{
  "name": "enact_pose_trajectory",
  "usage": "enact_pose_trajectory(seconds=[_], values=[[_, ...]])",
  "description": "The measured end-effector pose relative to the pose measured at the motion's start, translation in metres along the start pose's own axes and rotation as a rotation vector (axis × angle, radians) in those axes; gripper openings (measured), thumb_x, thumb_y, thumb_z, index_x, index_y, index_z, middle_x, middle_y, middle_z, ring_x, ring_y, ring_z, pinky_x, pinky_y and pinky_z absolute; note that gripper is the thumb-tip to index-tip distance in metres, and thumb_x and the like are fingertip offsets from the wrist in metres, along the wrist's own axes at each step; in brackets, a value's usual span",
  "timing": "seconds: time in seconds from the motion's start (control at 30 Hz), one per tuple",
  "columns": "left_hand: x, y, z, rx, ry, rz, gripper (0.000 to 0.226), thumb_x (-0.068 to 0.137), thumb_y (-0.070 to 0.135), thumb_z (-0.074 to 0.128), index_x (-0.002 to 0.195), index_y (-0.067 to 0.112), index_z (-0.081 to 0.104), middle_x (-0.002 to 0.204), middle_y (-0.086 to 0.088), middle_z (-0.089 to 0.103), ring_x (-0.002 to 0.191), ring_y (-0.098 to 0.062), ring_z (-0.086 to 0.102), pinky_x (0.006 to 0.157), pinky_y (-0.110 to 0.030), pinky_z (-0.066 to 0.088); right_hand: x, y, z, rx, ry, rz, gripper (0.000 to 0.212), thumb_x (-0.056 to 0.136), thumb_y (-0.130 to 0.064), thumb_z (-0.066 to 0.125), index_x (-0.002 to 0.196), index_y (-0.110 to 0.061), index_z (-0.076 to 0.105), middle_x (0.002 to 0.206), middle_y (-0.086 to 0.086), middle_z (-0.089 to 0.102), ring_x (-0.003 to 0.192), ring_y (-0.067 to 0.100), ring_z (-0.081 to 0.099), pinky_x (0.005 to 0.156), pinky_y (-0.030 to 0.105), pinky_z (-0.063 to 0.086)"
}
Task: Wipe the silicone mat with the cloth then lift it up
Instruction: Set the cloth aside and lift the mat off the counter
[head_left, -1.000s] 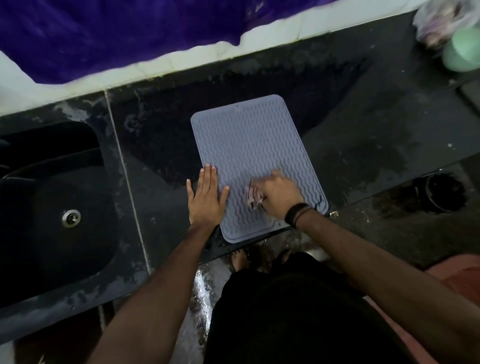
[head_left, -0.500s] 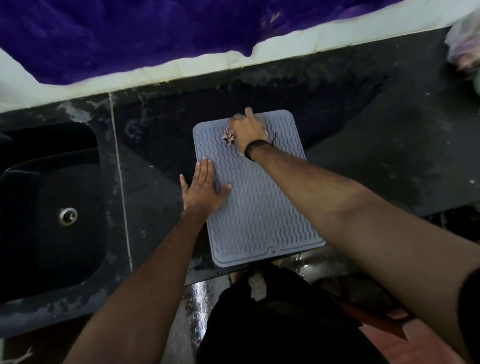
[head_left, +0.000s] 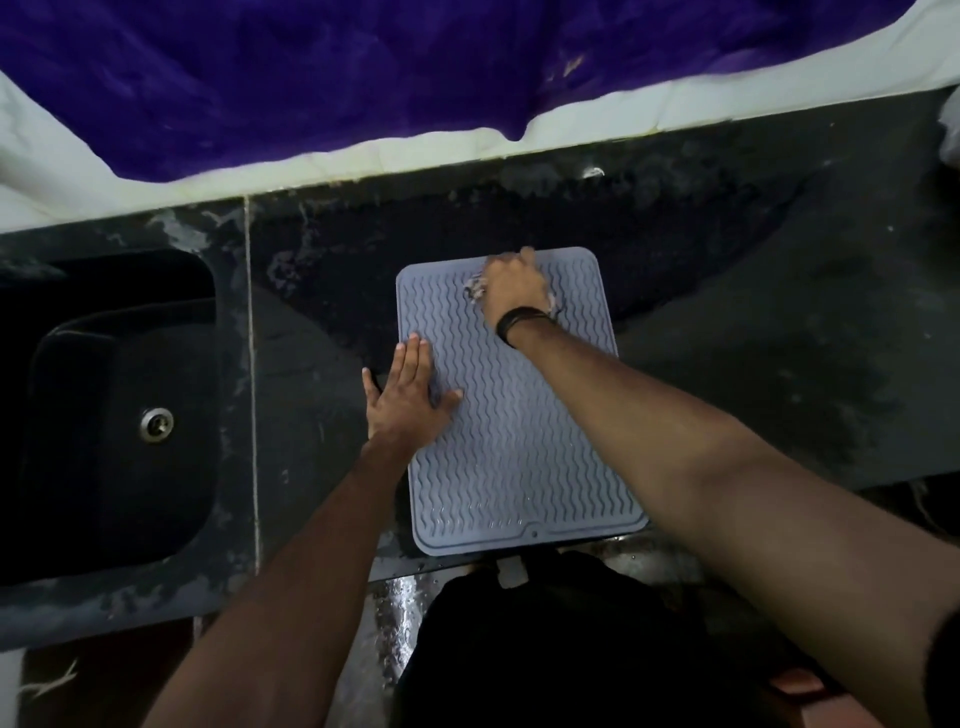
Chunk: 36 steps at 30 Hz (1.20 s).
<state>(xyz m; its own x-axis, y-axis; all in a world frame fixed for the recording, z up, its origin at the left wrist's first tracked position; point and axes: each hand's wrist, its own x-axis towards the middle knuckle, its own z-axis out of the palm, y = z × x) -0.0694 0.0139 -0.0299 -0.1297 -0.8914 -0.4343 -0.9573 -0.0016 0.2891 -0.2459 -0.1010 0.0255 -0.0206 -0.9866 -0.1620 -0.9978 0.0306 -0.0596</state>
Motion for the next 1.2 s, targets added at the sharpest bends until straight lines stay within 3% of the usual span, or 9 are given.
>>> enact_pose_trajectory(seconds=[0.07, 0.17, 0.47, 0.6, 0.73, 0.83, 0.93, 1.07, 1.2], values=[[0.001, 0.0, -0.001, 0.01, -0.014, -0.014, 0.092, 0.099, 0.068, 0.036, 0.164, 0.024, -0.011, 0.17, 0.01, -0.019, 0.156, -0.009, -0.017, 0.12, -0.06, -0.015, -0.004, -0.022, 0.004, -0.008, 0.013, -0.104, 0.029, 0.09, -0.01, 0.045, 0.115, -0.01, 0.06, 0.112, 0.011, 0.064, 0.115, 0.028, 0.049, 0.091, 0.038, 0.044], [0.001, 0.001, -0.006, 0.022, -0.036, -0.019, 0.092, 0.099, 0.069, 0.036, 0.164, 0.024, -0.011, 0.17, 0.01, -0.019, 0.156, -0.008, -0.018, 0.12, -0.06, -0.015, -0.002, -0.006, 0.002, 0.084, -0.027, -0.181, 0.036, 0.089, -0.007, 0.047, 0.123, -0.011, 0.055, 0.125, 0.011, 0.059, 0.125, 0.028, 0.042, 0.096, 0.044, 0.045], [-0.005, 0.014, -0.035, 0.081, -0.16, -0.025, 0.094, 0.1, 0.066, 0.042, 0.165, 0.02, -0.009, 0.171, 0.006, -0.016, 0.157, -0.01, -0.014, 0.123, -0.06, -0.014, 0.004, 0.112, -0.024, 0.231, -0.057, 0.084, 0.037, 0.086, -0.021, 0.062, 0.12, -0.008, 0.054, 0.116, 0.021, 0.061, 0.112, 0.038, 0.055, 0.082, 0.043, 0.051], [-0.017, 0.011, -0.038, 0.026, -0.069, -0.059, 0.087, 0.102, 0.06, 0.044, 0.166, 0.02, 0.0, 0.173, 0.003, -0.006, 0.159, -0.014, -0.003, 0.125, -0.056, -0.01, 0.013, 0.122, -0.032, 0.479, -0.058, 0.116, 0.03, 0.087, -0.023, 0.058, 0.113, -0.006, 0.059, 0.116, 0.02, 0.062, 0.109, 0.037, 0.056, 0.084, 0.037, 0.049], [-0.037, -0.001, -0.037, 0.013, -0.026, -0.126, 0.084, 0.103, 0.06, 0.043, 0.166, 0.019, 0.005, 0.173, 0.001, -0.003, 0.159, -0.016, -0.002, 0.125, -0.054, -0.009, 0.02, 0.098, -0.044, 0.779, -0.106, 0.181, 0.038, 0.086, -0.033, 0.062, 0.116, -0.009, 0.056, 0.119, 0.014, 0.061, 0.11, 0.033, 0.056, 0.089, 0.036, 0.047], [-0.045, -0.015, -0.041, 0.02, 0.02, -0.174, 0.084, 0.102, 0.061, 0.043, 0.166, 0.019, 0.007, 0.173, 0.001, 0.0, 0.159, -0.016, -0.001, 0.126, -0.054, -0.007, 0.025, 0.067, -0.053, 0.893, -0.164, 0.126, 0.042, 0.087, -0.04, 0.061, 0.121, -0.015, 0.06, 0.122, 0.008, 0.063, 0.114, 0.026, 0.057, 0.092, 0.03, 0.045], [-0.049, -0.031, -0.051, 0.012, 0.061, -0.216, 0.082, 0.103, 0.061, 0.042, 0.165, 0.02, 0.008, 0.173, 0.001, 0.003, 0.159, -0.016, 0.0, 0.127, -0.053, -0.005, 0.027, 0.035, -0.058, 0.967, -0.183, 0.085, 0.035, 0.086, -0.037, 0.062, 0.117, -0.02, 0.065, 0.117, 0.003, 0.067, 0.107, 0.019, 0.06, 0.082, 0.021, 0.041], [-0.045, -0.054, -0.073, -0.006, 0.086, -0.239, 0.082, 0.102, 0.062, 0.042, 0.165, 0.021, 0.008, 0.173, 0.002, 0.003, 0.159, -0.016, 0.0, 0.127, -0.053, -0.004, 0.033, -0.011, -0.063, 0.896, -0.192, 0.007, 0.033, 0.082, -0.034, 0.07, 0.112, -0.021, 0.069, 0.109, 0.001, 0.071, 0.093, 0.012, 0.061, 0.078, 0.02, 0.043], [-0.034, -0.085, -0.095, -0.022, 0.113, -0.206, 0.082, 0.102, 0.063, 0.042, 0.165, 0.021, 0.01, 0.173, 0.0, 0.005, 0.159, -0.018, 0.002, 0.127, -0.053, -0.002, 0.05, -0.064, -0.072, 0.692, -0.153, -0.112, 0.036, 0.081, -0.036, 0.07, 0.11, -0.015, 0.067, 0.114, 0.008, 0.068, 0.108, 0.023, 0.061, 0.085, 0.028, 0.048]])
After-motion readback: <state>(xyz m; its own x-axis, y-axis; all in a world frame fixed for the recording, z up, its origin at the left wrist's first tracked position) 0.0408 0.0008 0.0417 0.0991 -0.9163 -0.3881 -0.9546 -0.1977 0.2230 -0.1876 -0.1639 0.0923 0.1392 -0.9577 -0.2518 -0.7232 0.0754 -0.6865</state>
